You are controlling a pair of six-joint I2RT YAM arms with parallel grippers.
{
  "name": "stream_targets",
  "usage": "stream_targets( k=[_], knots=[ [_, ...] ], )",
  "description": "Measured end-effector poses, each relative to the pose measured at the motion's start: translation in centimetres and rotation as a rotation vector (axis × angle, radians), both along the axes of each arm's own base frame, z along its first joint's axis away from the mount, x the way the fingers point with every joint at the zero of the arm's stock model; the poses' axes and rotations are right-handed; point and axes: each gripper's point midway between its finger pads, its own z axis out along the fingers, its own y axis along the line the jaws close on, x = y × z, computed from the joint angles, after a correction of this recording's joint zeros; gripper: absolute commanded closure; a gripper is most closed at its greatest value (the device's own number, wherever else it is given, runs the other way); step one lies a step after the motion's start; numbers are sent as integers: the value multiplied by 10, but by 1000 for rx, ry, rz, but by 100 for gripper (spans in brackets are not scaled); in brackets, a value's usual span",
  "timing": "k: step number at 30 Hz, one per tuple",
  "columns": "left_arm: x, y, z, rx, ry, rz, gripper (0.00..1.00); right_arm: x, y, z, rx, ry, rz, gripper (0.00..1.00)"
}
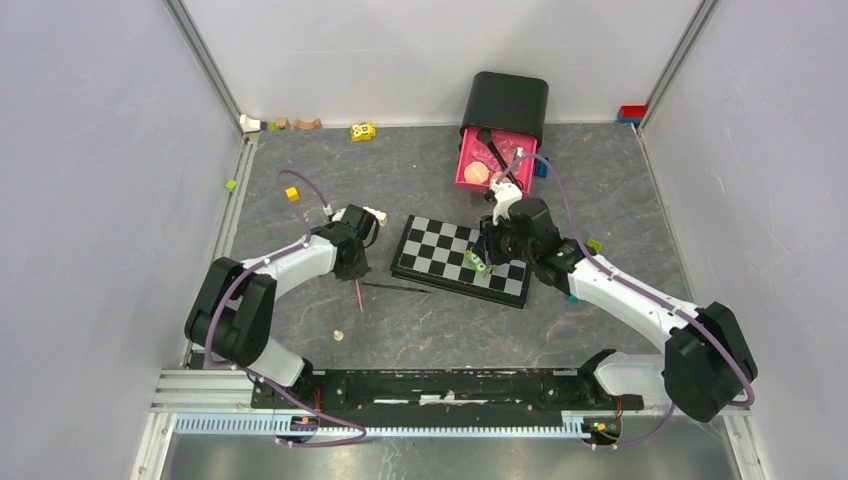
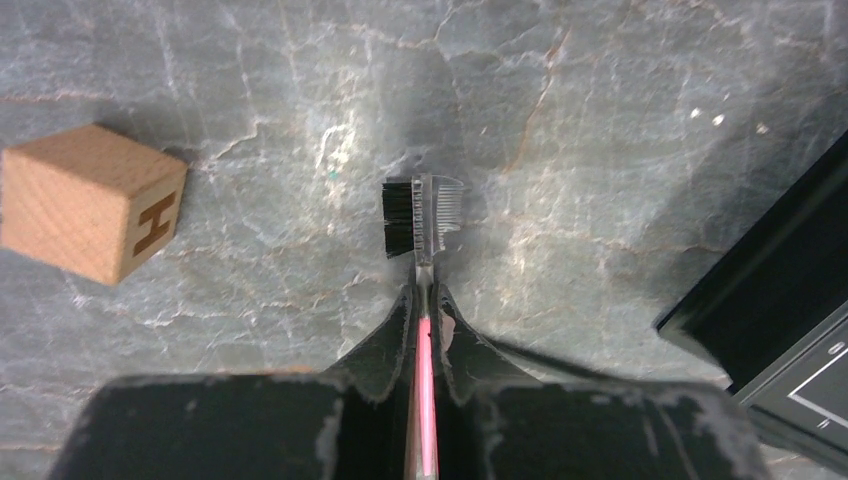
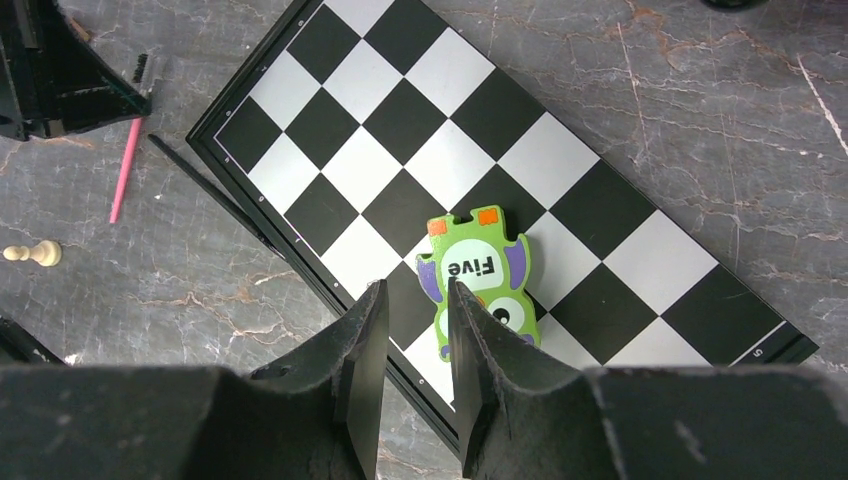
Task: Organize the makeup
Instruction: Pick up the makeup tool from the center of the board.
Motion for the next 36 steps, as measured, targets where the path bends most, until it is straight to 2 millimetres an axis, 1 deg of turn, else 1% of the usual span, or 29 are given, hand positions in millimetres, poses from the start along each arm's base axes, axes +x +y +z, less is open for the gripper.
stream_targets(
  k=[4, 6, 8, 11, 14, 17, 20, 22, 24, 28, 32, 36],
  knots=[
    [-10, 6, 8, 15, 22, 1, 98, 0, -2, 0, -5, 0, -6, 66],
    [-10, 7, 19, 16, 3, 5, 98, 0, -3, 1, -8, -3, -12, 66],
    [-6, 6, 36, 6, -40, 4, 98, 1, -6, 3, -13, -12, -25, 66],
    [3, -5, 65, -32, -123, -16, 98, 4, -13, 13, -17, -47, -61, 65],
    [16, -24, 95, -80, -198, -51, 98, 8, -23, 32, -11, -108, -114, 65],
    [29, -45, 124, -132, -256, -89, 98, 10, -38, 55, 5, -190, -184, 66],
    [47, -71, 155, -176, -312, -138, 98, 10, -51, 67, 11, -239, -241, 66],
    [59, -89, 169, -197, -338, -175, 98, 9, -60, 70, 8, -259, -279, 66],
    [67, -105, 177, -219, -355, -202, 98, 7, -68, 70, -1, -272, -308, 66],
    [79, -135, 181, -259, -355, -265, 98, 3, -86, 72, -25, -298, -373, 67],
    [95, -164, 185, -296, -351, -317, 98, -1, -105, 83, -38, -338, -447, 67],
    [117, -199, 195, -356, -368, -361, 98, -6, -123, 93, -44, -379, -511, 66]
  ],
)
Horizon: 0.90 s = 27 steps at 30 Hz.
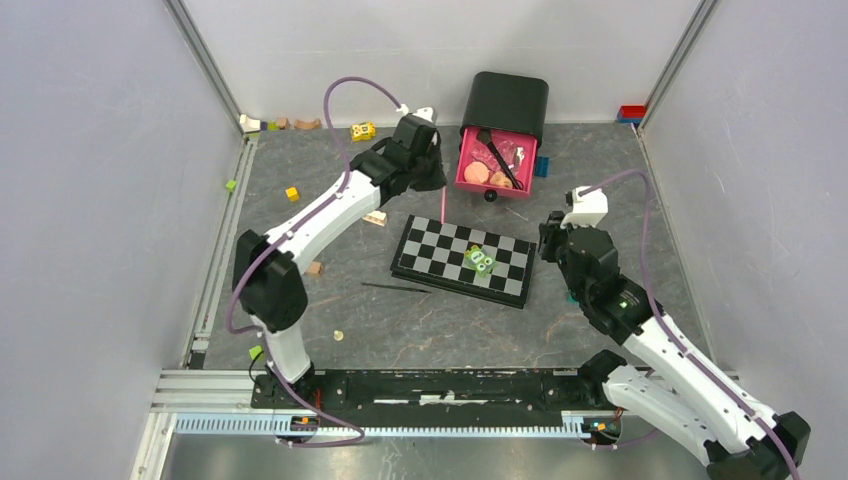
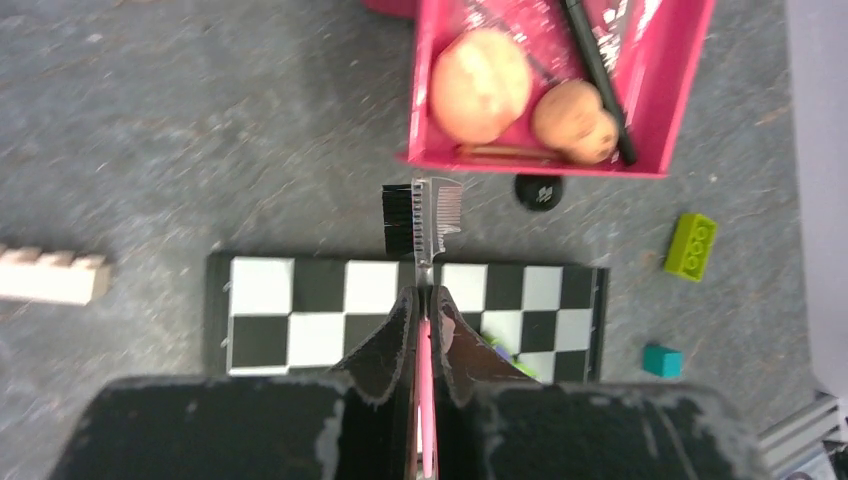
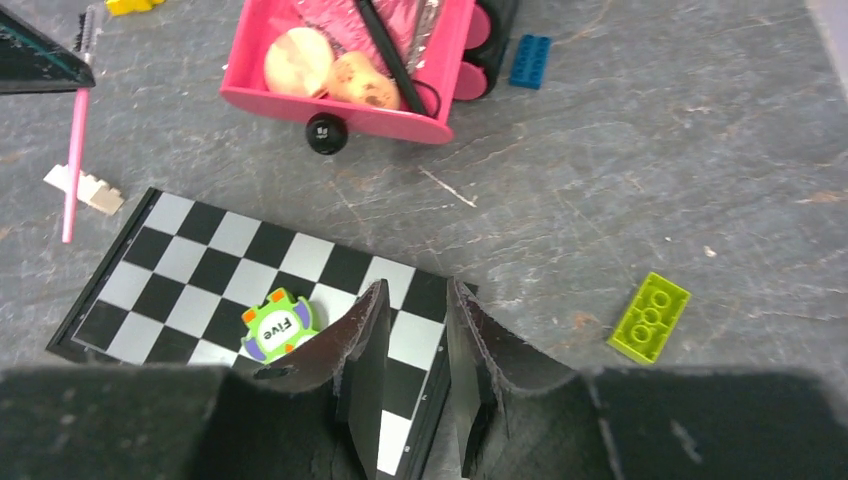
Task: Organize the makeup
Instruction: Pick up the makeup tool from the center of the board, then place the makeup tool in the drawer.
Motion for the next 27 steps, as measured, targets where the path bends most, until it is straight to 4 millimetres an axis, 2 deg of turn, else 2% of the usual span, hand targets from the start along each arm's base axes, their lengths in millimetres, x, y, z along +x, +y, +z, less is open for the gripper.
stream_targets(
  k=[7, 19, 23, 27],
  knots=[
    [31, -51, 8, -96, -10, -40, 98, -10, -26, 7, -12, -31, -97, 66],
    [72, -107, 0, -335, 86, 102, 98, -25, -48, 4, 11, -40, -180, 67],
    [79, -117, -1, -392, 114, 163, 98, -27, -52, 5, 17, -46, -195, 67],
    [81, -116, -6, -421, 149, 250, 98, -29, -55, 5, 19, -47, -206, 67]
  ],
)
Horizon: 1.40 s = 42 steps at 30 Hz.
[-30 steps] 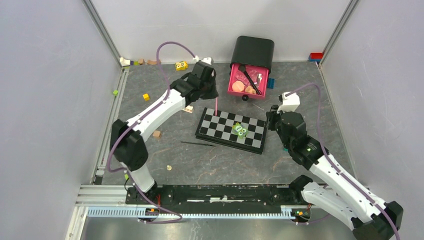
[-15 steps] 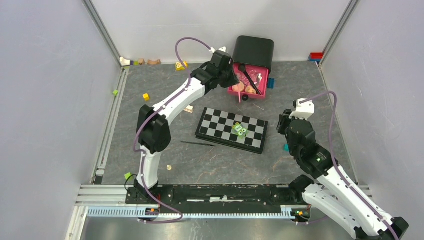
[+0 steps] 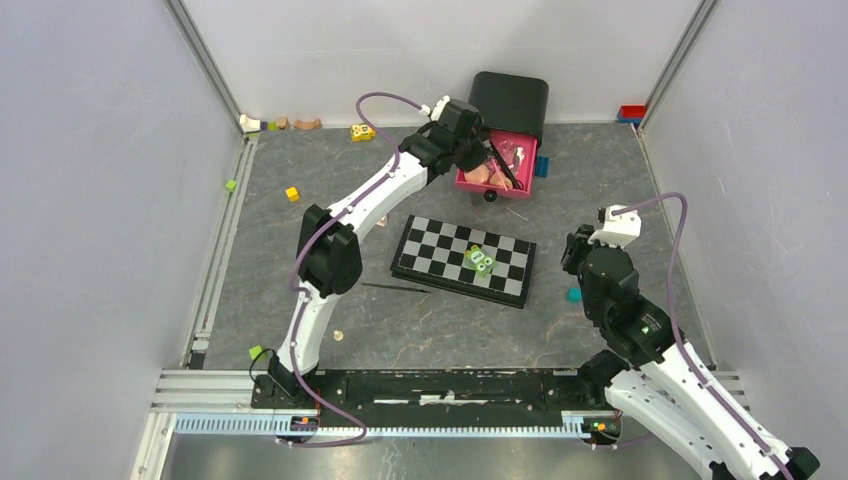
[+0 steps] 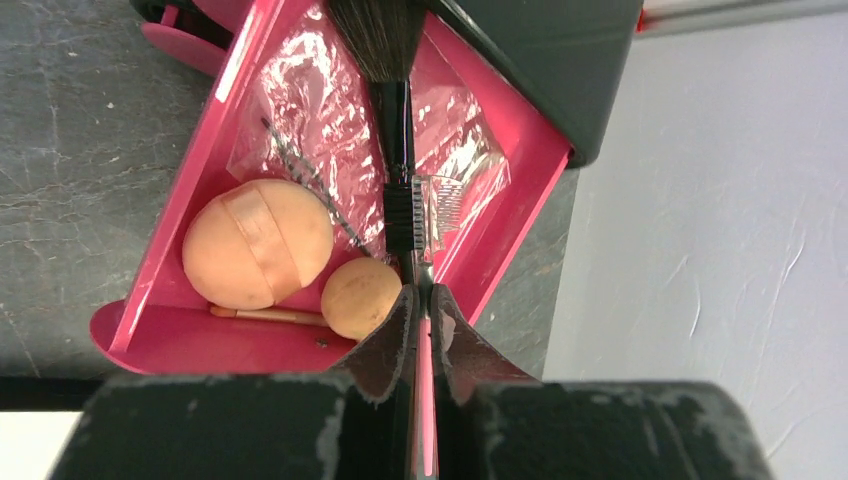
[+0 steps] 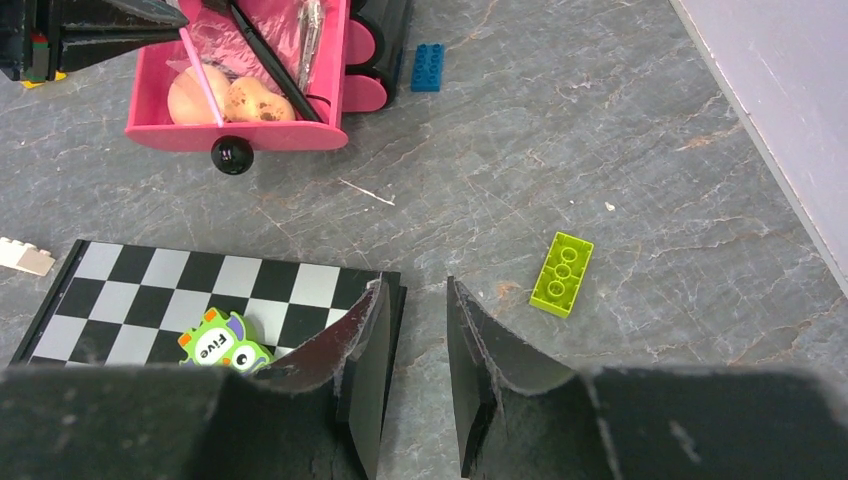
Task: Organize the makeup
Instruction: Place the makeup tool in the drawer.
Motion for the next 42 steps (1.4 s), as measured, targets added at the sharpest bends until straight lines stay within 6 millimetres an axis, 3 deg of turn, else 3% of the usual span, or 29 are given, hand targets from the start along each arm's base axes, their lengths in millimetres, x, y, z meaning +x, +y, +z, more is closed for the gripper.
stream_targets(
  k=[12, 22, 42],
  knots=[
    [22, -7, -12, -61, 36, 118, 98, -1, -1, -1, 9, 1, -7, 67],
    [29, -12, -34, -55, 57, 123, 98, -2, -2, -2, 6, 4, -7, 67],
    [45, -33, -33, -128, -4, 72, 98, -4, -4, -4, 1, 9, -11, 67]
  ],
)
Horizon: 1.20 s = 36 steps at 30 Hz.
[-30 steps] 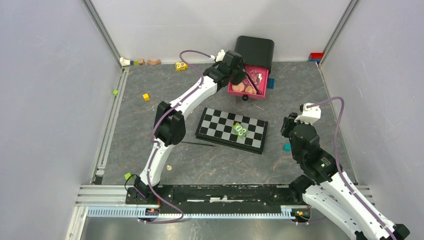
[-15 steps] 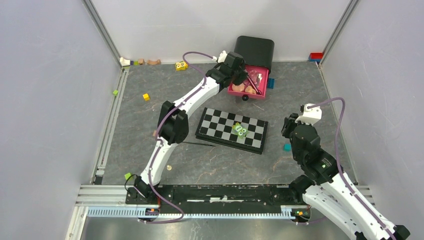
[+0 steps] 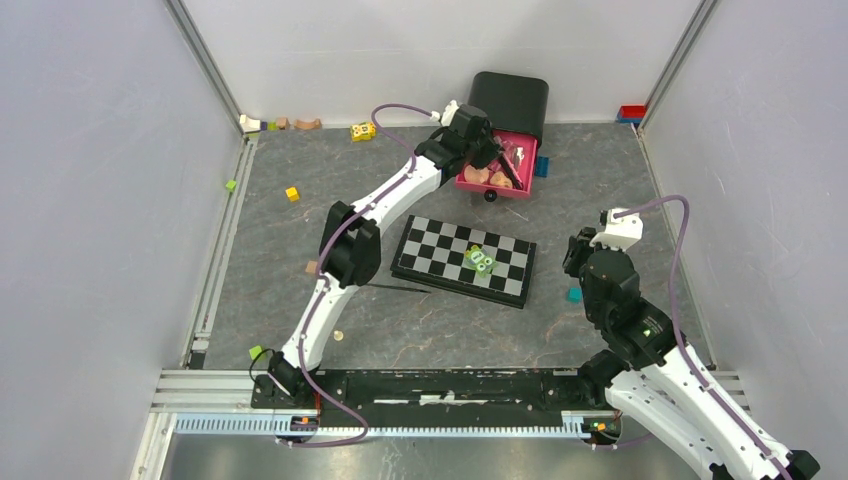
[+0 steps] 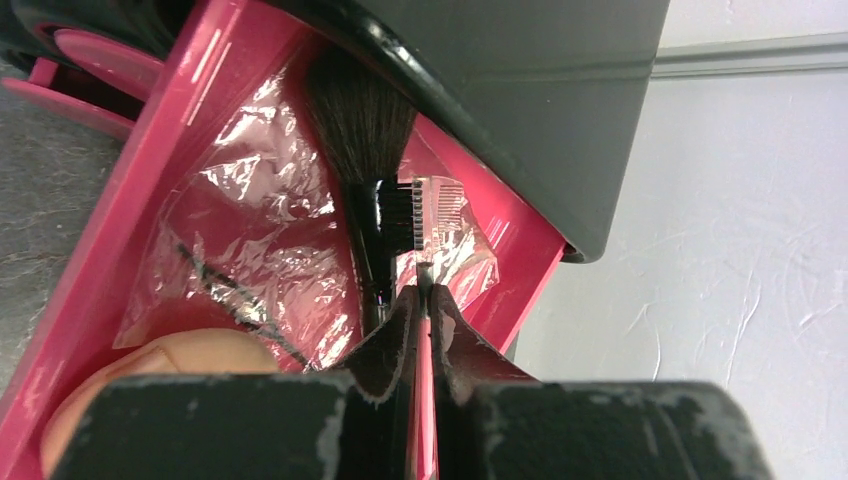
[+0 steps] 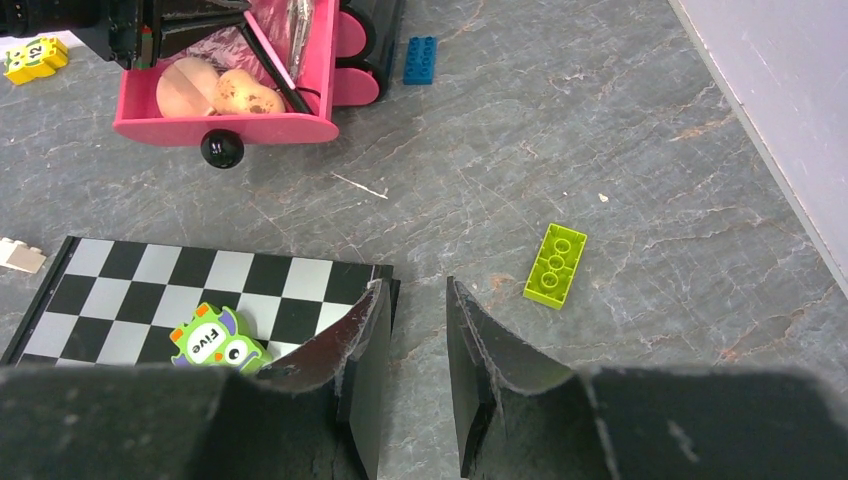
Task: Organize the makeup
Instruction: Place the makeup tool in the drawer.
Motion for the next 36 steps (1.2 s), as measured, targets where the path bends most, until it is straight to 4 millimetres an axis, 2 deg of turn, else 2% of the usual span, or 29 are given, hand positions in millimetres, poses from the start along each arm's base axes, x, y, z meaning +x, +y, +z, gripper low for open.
stream_targets(
  k=[5, 9, 17, 36],
  knots=[
    [3, -4, 2, -17, -15, -17, 96, 0, 0, 0, 0, 0, 0, 67],
    [6, -5, -1, -20, -17, -22, 86, 0, 0, 0, 1, -2, 0, 67],
    [6, -6, -8, -18, -9, -35, 76, 0, 0, -1, 1, 0, 0, 67],
    [6, -9, -4, -33, -22, -58, 75, -1, 0, -2, -1, 2, 0, 67]
  ],
)
